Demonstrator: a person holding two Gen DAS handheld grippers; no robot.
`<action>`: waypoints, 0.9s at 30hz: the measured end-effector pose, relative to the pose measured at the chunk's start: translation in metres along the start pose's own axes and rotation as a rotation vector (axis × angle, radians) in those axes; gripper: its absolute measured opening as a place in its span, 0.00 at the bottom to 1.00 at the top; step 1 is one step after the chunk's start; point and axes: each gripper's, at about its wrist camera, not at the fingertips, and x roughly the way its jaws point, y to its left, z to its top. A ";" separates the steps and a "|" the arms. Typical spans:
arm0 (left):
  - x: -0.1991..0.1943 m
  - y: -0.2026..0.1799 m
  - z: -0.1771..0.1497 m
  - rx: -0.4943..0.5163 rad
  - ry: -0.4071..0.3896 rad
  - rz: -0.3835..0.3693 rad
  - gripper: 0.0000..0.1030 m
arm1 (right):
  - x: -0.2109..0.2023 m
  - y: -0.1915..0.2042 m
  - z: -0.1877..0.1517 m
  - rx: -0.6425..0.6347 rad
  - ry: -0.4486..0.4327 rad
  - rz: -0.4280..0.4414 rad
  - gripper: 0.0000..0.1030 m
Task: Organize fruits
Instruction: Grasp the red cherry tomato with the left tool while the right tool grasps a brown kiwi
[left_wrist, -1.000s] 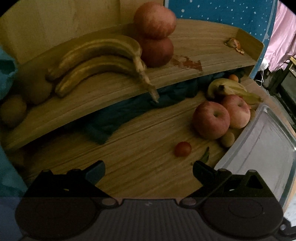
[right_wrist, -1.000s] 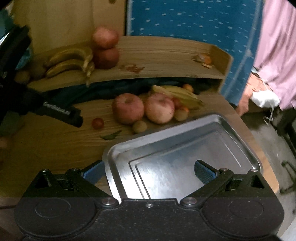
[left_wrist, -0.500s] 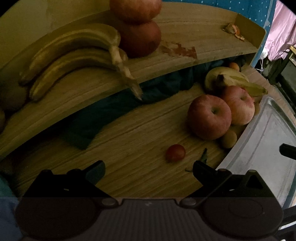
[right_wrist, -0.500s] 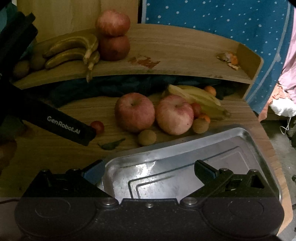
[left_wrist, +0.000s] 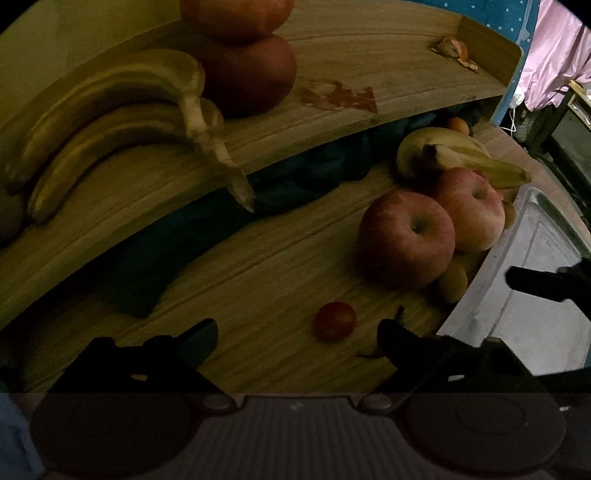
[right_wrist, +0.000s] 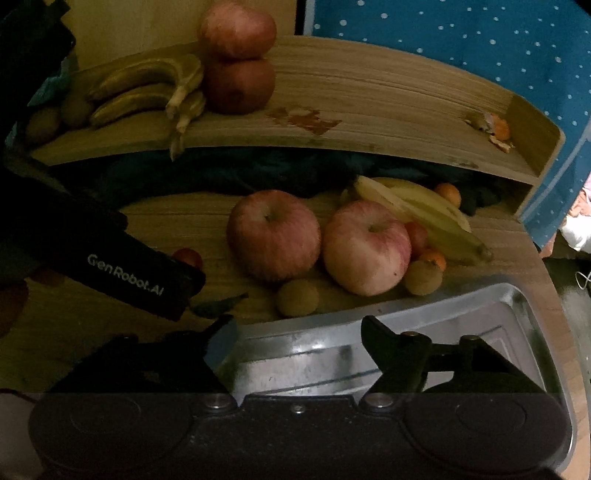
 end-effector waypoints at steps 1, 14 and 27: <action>0.001 -0.001 0.000 0.000 0.001 -0.004 0.90 | 0.001 0.000 0.001 -0.007 0.000 0.001 0.67; 0.010 0.001 0.004 -0.012 0.012 -0.056 0.63 | 0.016 0.000 0.012 -0.057 0.004 0.013 0.50; 0.009 0.001 0.004 -0.002 -0.010 -0.087 0.36 | 0.029 0.002 0.018 -0.047 0.057 0.022 0.32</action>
